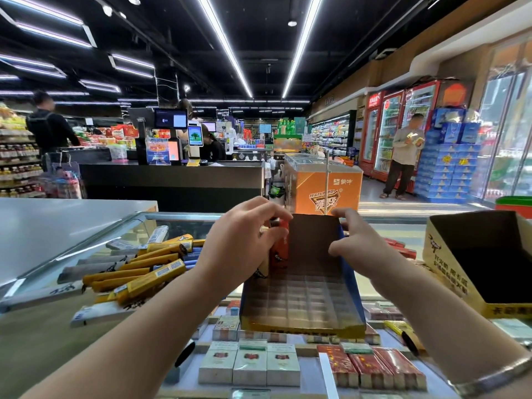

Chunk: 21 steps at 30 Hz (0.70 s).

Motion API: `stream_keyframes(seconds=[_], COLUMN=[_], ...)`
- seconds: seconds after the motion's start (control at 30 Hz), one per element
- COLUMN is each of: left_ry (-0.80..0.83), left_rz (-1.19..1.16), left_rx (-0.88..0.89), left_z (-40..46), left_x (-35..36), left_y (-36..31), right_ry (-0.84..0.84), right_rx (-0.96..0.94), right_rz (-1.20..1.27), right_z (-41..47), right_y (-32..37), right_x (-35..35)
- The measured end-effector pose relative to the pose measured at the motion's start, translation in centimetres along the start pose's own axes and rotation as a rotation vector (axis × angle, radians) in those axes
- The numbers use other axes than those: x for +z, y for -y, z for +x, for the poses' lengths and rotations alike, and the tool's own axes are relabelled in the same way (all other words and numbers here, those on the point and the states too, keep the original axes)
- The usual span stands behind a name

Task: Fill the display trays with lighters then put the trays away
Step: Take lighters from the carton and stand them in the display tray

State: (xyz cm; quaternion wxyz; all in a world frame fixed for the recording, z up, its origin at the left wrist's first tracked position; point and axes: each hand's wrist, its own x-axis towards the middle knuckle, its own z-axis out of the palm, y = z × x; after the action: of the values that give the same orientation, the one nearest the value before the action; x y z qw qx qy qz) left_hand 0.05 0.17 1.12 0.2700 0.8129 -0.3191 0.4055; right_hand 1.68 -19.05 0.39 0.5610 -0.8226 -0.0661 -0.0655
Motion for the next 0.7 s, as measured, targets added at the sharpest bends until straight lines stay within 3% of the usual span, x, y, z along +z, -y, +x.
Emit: stream_keyframes(seconds=[0.37, 0.5, 0.7], left_ry=[0.024, 0.106, 0.284], left_rz=[0.216, 0.155, -0.136], left_rx=[0.073, -0.011, -0.282], left_z=[-0.2, -0.3, -0.3], left_x=[0.7, 0.9, 0.8], left_y=[0.6, 1.2, 2.1], right_ry=[-0.013, 0.007, -0.011], right_rx=[-0.017, -0.005, 0.003], right_rz=[-0.095, -0.112, -0.094], right_z=[0.0, 0.1, 0.2], right_y=[0.1, -0.1, 0.0], right_x=[-0.2, -0.3, -0.5])
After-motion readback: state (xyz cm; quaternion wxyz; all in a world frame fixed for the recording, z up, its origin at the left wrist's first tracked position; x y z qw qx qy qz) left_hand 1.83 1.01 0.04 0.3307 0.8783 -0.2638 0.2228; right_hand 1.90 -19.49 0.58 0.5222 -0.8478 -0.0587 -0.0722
